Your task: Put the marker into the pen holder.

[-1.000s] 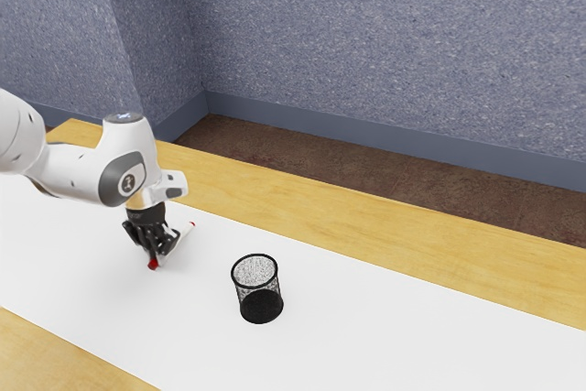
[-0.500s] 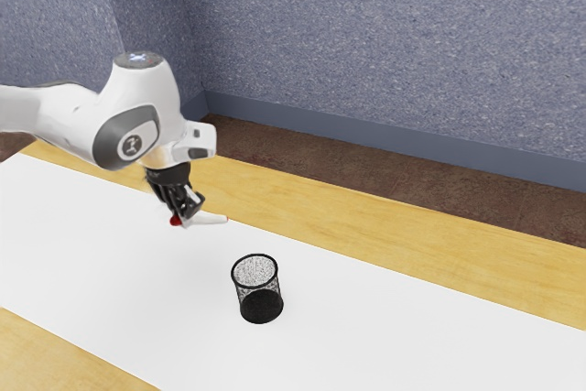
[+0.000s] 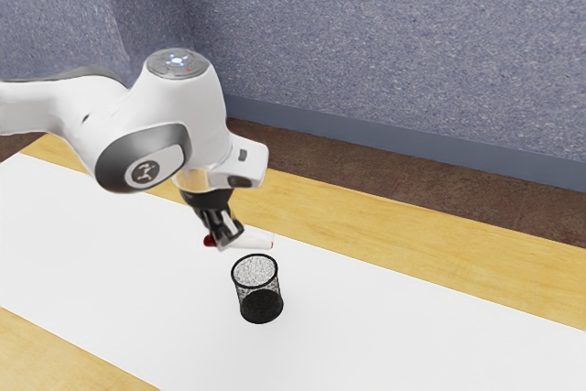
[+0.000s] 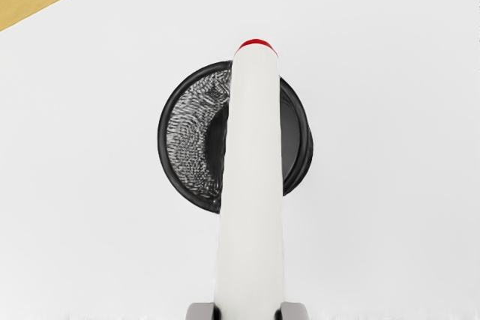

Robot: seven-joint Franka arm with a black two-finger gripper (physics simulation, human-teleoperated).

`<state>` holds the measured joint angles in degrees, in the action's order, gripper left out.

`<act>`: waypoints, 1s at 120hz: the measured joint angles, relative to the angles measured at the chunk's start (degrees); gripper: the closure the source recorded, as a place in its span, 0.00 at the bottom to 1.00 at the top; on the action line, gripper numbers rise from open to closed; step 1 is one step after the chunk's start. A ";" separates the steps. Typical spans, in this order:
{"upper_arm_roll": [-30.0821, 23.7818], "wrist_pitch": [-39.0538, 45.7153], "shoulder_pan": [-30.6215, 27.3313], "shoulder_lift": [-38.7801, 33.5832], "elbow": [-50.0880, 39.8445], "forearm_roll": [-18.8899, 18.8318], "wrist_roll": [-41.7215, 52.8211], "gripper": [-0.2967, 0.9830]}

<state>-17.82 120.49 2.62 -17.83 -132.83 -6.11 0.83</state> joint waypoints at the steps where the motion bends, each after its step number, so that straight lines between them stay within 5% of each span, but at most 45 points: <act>1: -0.02 -0.07 0.02 0.16 0.00 0.03 -0.08 0.79; 80: 2.24 1.64 -3.41 13.01 2.37 0.28 -3.64 0.75; 106: 2.21 2.20 -2.56 13.38 6.04 1.13 -3.66 0.44; 120: 10.03 -6.10 -0.84 12.92 20.95 9.40 -3.50 0.35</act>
<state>-7.79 114.39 1.78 -4.92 -111.88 3.29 -2.67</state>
